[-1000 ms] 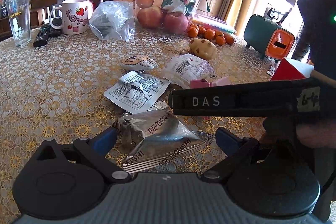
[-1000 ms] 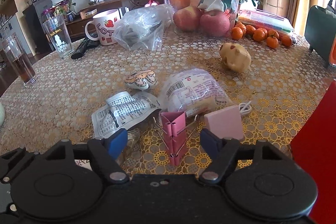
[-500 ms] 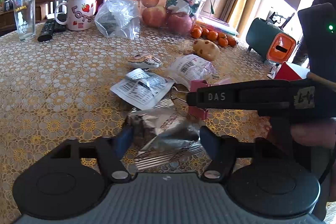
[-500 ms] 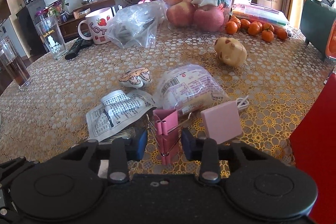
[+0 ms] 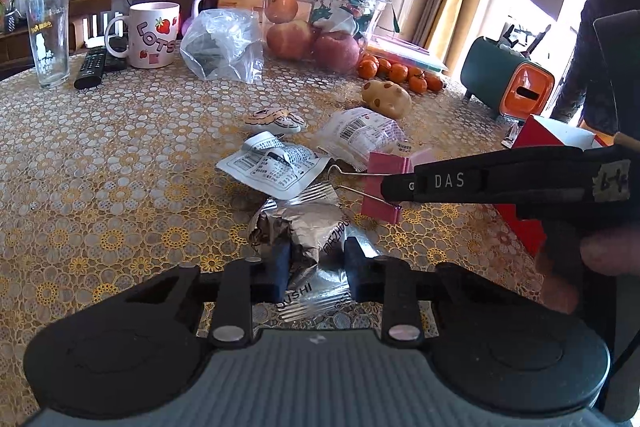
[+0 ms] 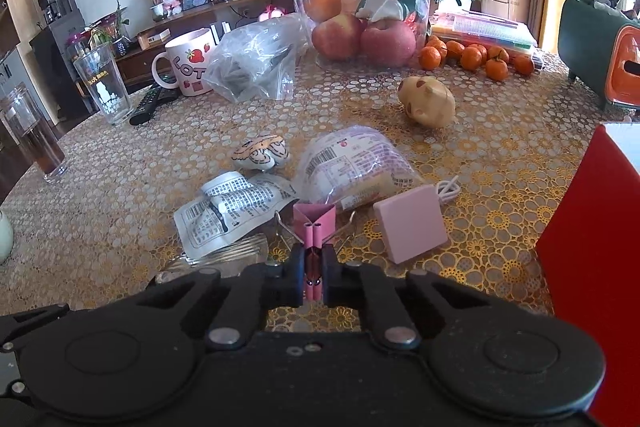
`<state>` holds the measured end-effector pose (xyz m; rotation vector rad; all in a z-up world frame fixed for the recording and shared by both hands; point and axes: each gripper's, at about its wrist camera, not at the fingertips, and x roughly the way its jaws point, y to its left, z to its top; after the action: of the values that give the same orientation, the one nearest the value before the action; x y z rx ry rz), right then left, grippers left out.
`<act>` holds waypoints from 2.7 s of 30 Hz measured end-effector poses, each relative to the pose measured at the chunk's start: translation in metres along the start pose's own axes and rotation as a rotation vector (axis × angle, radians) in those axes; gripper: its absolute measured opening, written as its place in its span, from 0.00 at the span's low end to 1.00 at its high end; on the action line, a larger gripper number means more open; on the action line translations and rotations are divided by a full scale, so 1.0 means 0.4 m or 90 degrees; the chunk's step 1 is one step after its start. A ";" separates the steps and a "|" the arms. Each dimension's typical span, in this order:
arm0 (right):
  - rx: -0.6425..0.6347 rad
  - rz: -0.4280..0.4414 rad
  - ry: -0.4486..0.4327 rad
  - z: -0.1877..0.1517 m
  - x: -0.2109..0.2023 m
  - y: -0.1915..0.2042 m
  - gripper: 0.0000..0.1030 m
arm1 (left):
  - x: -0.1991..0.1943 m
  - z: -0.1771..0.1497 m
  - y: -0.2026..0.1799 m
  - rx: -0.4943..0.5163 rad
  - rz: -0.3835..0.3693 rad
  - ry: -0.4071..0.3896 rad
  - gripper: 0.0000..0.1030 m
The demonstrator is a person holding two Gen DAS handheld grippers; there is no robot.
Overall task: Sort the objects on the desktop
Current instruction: 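Close the left tool on the foil wrapper while the right tool grips the pink clip, then carry the foil wrapper and pink clip over the red shoebox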
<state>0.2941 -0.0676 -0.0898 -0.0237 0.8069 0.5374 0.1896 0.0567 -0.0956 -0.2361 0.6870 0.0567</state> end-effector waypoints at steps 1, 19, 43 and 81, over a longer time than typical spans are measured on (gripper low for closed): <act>0.000 -0.002 -0.003 -0.001 -0.006 0.000 0.07 | -0.001 -0.001 -0.002 0.002 0.000 0.001 0.25; 0.013 0.009 -0.029 -0.024 -0.096 -0.014 0.07 | -0.051 -0.019 -0.015 0.000 -0.008 0.002 0.22; 0.026 0.016 -0.108 -0.008 -0.300 -0.052 0.07 | -0.174 0.040 -0.109 0.011 -0.063 -0.043 0.22; 0.124 -0.115 -0.227 -0.052 -0.594 -0.441 0.07 | -0.178 0.130 -0.583 0.189 -0.193 -0.061 0.22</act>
<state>0.2279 -0.3314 0.0283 0.1726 0.4983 0.2785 0.1970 -0.1558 0.0342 -0.0500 0.5496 -0.3195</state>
